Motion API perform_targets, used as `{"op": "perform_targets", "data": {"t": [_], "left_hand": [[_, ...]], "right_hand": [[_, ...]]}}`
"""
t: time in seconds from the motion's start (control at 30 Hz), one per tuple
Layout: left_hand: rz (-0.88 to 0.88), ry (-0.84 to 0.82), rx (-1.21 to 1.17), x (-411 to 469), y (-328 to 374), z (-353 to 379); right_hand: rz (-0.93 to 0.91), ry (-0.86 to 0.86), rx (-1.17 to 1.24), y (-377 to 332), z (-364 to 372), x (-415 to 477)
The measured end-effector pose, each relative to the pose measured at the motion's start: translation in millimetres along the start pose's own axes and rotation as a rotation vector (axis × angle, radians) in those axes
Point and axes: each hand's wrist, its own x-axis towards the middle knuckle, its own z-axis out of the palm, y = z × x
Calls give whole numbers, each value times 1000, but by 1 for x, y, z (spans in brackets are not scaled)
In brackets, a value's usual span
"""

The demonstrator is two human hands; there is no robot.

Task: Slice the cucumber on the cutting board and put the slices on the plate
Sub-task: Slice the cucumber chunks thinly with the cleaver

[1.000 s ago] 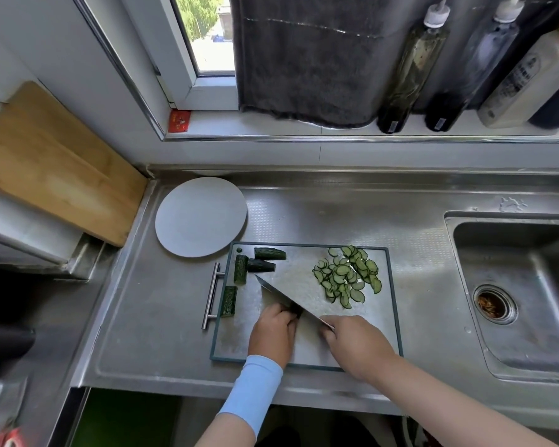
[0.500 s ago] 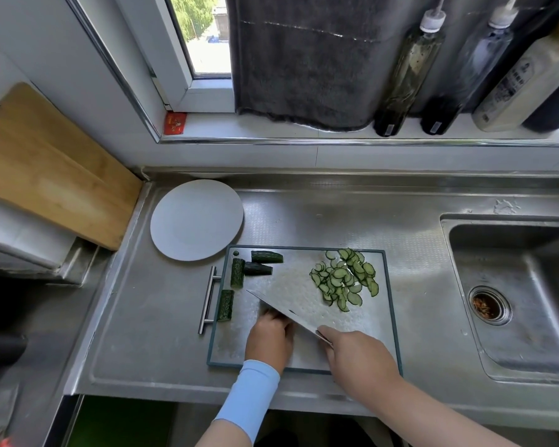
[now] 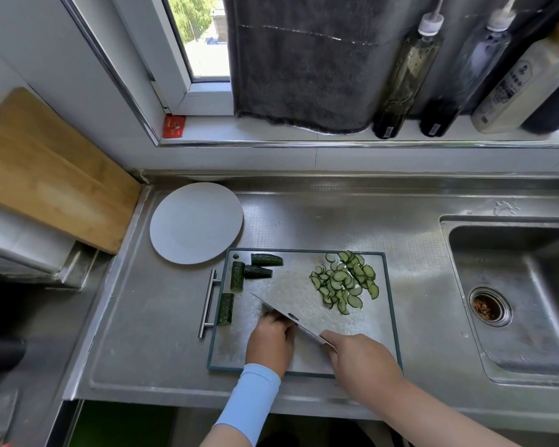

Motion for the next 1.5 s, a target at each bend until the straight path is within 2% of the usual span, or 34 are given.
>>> {"op": "perform_targets", "data": {"t": [0.57,0.97,1.5], "left_hand": [[-44,38,-100,-3,-5,4],[-50,41,-54,-5,-2,1],[-47,66,-105,-7,-4,4]], "right_hand": [[6,-43,105,-12,7,30],[-34,11,-34,13,3,-11],[4,-65,27,7,4,5]]}}
